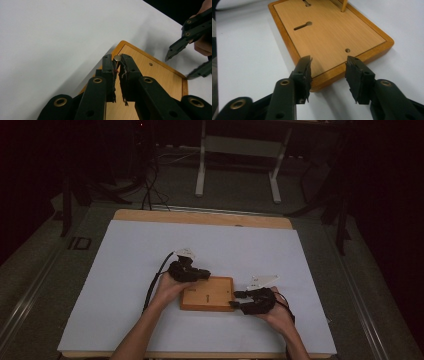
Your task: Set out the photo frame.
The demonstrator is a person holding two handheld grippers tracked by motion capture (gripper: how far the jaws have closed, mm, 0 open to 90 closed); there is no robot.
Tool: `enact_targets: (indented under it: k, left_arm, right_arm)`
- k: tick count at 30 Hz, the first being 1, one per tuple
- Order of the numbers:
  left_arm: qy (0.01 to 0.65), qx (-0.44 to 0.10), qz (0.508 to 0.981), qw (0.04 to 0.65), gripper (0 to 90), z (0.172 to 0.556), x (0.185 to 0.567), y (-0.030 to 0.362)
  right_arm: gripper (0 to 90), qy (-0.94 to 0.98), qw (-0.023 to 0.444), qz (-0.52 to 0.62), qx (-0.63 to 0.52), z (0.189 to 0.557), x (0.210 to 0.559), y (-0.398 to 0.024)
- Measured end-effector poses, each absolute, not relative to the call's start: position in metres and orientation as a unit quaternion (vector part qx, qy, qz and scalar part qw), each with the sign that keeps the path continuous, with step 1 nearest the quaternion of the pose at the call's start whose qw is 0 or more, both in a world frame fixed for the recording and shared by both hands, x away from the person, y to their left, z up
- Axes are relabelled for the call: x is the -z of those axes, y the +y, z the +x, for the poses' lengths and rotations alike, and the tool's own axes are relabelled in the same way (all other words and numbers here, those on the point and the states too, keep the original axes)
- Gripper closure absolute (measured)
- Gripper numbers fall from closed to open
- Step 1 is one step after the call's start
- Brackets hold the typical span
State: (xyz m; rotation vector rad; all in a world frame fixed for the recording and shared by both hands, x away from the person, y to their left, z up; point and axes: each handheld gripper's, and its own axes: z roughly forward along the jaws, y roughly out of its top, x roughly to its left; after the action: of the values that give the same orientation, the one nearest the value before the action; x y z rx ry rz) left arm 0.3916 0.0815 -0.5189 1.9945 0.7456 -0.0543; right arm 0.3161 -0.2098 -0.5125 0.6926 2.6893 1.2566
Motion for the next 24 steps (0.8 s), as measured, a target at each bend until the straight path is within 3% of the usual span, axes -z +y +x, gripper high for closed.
enact_targets:
  k: [16, 24]
  left_arm:
    - [0.317, 0.038, 0.816, 0.482, 84.6, 0.400, 0.518, 0.081]
    - [0.327, 0.045, 0.813, 0.479, 85.3, 0.405, 0.518, 0.081]
  right_arm:
    - [33.0, 0.884, 0.055, 0.198, -0.420, 0.313, 0.512, -0.204]
    - [22.5, 0.888, 0.087, 0.195, -0.407, 0.312, 0.515, -0.198]
